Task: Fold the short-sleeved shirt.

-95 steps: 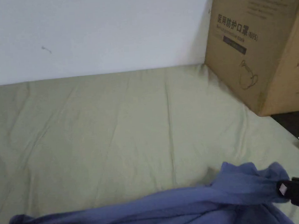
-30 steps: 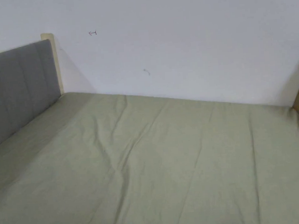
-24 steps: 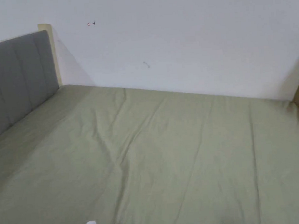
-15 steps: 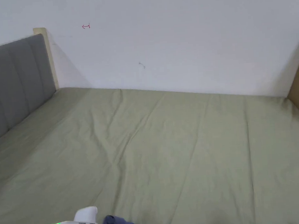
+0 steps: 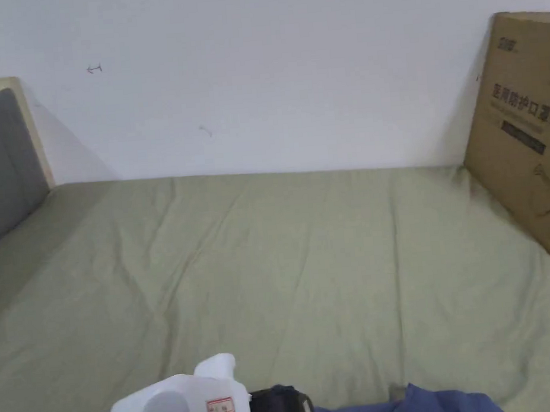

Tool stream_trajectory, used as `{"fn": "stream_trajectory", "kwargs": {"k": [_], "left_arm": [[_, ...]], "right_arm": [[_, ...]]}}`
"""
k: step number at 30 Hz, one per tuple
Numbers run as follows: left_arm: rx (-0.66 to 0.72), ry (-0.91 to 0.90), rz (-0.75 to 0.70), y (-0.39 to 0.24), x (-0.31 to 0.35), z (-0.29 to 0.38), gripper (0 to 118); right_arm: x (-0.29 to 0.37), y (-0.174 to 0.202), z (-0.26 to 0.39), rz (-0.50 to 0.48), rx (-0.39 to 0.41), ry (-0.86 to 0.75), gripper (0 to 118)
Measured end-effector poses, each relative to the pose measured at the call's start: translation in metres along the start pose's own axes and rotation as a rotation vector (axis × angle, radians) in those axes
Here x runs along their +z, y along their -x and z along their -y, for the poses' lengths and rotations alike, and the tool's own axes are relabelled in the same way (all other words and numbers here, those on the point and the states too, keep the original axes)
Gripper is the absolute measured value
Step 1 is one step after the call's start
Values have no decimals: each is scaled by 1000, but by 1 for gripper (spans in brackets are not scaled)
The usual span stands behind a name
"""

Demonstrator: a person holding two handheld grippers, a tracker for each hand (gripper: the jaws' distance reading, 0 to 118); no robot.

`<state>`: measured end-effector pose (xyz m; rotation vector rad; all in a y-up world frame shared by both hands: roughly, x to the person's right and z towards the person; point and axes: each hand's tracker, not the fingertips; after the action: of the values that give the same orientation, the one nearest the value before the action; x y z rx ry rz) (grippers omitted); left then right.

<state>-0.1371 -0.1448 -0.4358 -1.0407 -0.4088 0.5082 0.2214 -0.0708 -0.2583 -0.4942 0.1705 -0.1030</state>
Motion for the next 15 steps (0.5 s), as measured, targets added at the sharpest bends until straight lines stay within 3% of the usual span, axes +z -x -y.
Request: {"fn": "stream_trajectory", "kwargs": {"k": [1, 6, 9, 10, 12, 13, 15], "left_arm": [[-19, 23, 13, -9, -10, 1, 116], [-64, -41, -1, -17, 3, 0, 111], [-113, -133, -142, -8, 32, 1, 106], [-124, -155, -183, -6, 37, 3, 84], [-139, -137, -194, -2, 34, 6, 7], [-149, -108, -232, 1, 26, 8, 0], [-125, -47, -203, 2, 8, 13, 0]], "right_arm": [[5, -3, -1, -4, -8, -6, 1], [16, -19, 2, 22, -14, -4, 1], [16, -27, 4, 30, -21, -9, 1], [16, -30, 4, 32, -22, -12, 1], [16, -23, 3, 29, -26, -11, 1], [16, -23, 3, 26, -29, -11, 1], [14, -27, 3, 40, -39, -11, 1]]}}
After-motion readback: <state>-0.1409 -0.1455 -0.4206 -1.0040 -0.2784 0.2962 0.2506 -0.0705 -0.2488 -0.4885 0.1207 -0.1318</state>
